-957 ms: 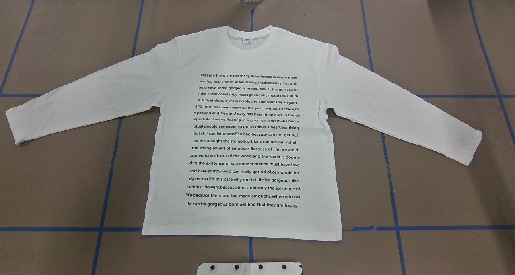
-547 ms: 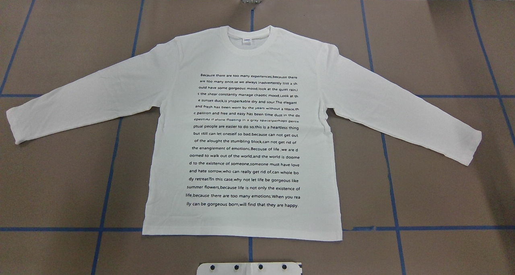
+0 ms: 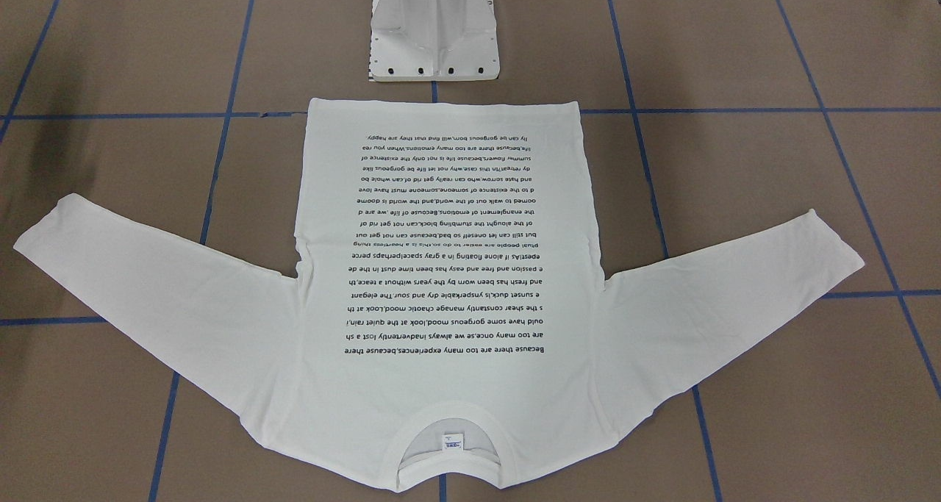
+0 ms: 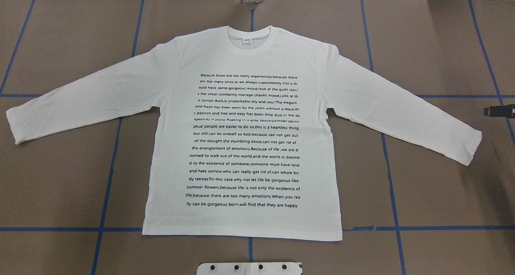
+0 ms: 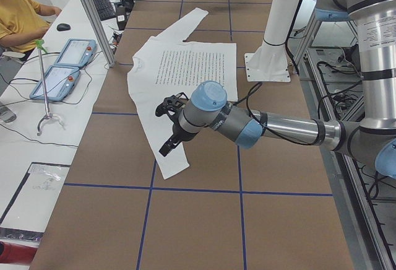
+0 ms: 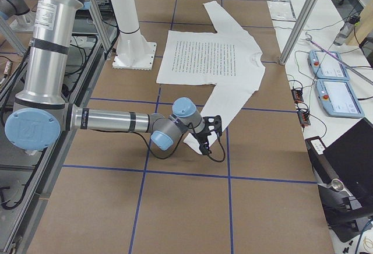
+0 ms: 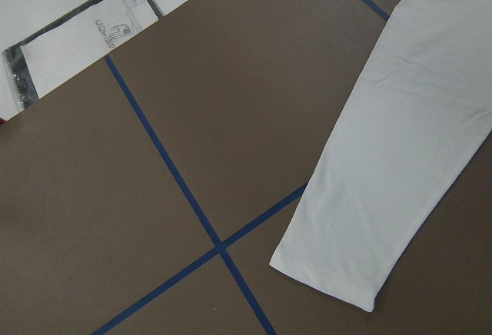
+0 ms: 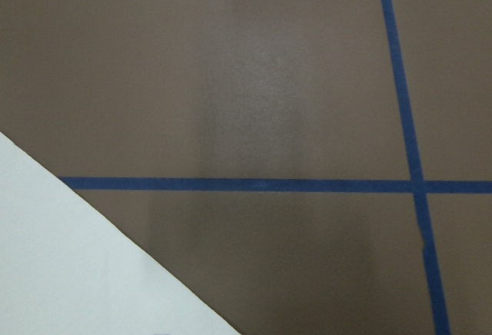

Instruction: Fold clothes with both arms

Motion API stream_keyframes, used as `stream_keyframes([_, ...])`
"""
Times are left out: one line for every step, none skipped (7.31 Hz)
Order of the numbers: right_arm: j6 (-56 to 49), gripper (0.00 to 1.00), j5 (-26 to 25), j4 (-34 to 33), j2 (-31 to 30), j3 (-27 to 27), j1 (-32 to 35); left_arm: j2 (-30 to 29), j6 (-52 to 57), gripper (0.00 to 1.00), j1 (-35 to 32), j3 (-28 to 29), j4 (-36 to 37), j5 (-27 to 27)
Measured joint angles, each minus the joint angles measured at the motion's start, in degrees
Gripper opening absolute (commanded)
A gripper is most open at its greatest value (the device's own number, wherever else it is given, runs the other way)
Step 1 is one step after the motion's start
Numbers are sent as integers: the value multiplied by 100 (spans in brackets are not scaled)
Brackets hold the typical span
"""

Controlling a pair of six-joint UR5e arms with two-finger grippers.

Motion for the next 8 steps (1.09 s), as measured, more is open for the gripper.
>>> stream_keyframes([88,83,-34,181,115,-263,-200,2,0,100,0,2,-2,6])
stream_keyframes([119,82,-44,266,175,-414,-315,6,0,100,0,4,4,11])
stream_keyframes([131,77,-46,317,196,-487,-378,9,0,100,0,5,9,12])
stream_keyframes([137,73,-43,398,193,-555,-416,11,0,100,0,8,11,12])
stream_keyframes([138,71,-44,524,186,-678,-455,12,0,100,0,11,13,13])
stream_keyframes([136,71,-47,617,177,-783,-497,12,0,100,0,19,13,13])
stream_keyframes([134,71,-51,662,168,-839,-555,15,0,100,0,34,8,12])
stream_keyframes([134,70,-66,683,165,-864,-636,16,0,100,0,54,2,12])
